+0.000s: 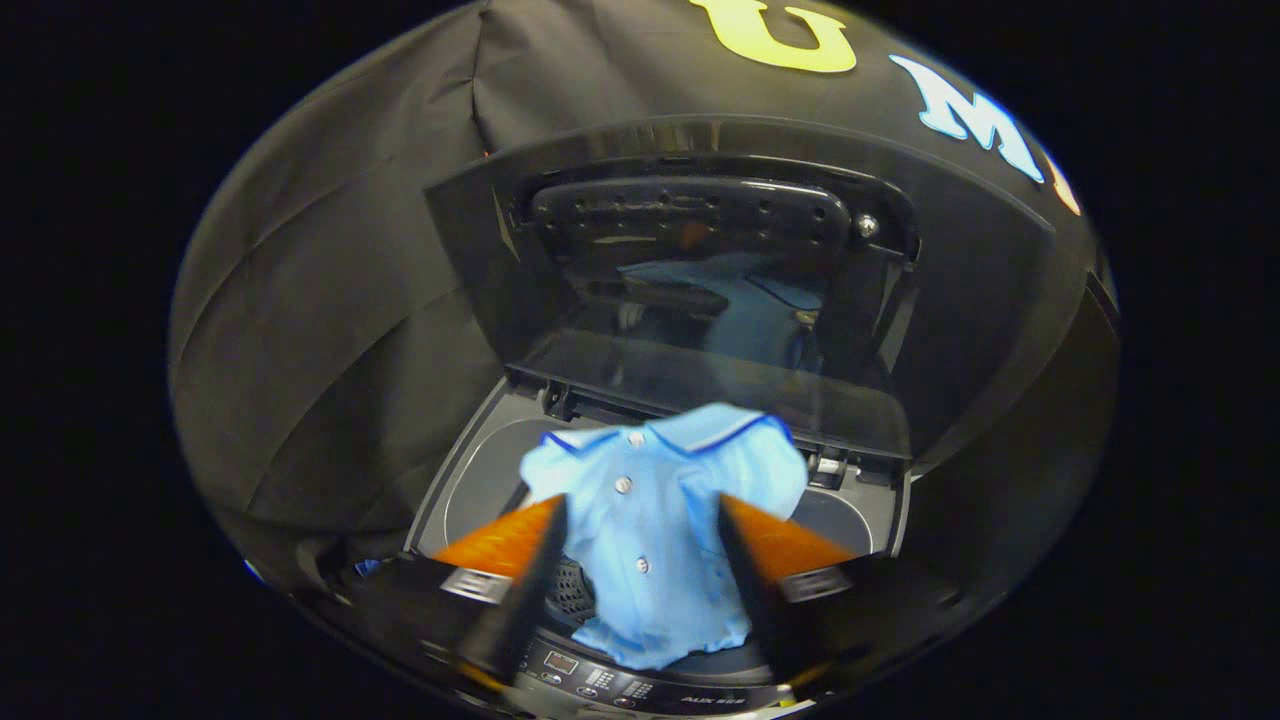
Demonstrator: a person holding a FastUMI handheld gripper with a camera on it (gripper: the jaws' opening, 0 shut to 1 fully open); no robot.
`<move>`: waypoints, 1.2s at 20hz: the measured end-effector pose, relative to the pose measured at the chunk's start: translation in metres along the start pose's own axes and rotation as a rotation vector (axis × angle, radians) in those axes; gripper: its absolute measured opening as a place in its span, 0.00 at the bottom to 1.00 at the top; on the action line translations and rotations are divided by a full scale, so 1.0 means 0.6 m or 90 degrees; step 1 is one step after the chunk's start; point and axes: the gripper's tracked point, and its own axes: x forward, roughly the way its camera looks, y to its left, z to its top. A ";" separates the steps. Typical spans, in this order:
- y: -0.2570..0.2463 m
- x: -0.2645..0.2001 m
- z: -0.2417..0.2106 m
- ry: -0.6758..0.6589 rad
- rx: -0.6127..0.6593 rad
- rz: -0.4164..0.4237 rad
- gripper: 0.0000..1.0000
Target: Put the clothes into the washing machine and then close the washing machine lid.
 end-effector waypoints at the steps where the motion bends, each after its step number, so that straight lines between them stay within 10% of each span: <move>1: -0.002 -0.002 0.009 -0.012 0.003 -0.002 0.98; 24: -0.037 -0.349 0.034 -0.293 0.076 -0.010 0.98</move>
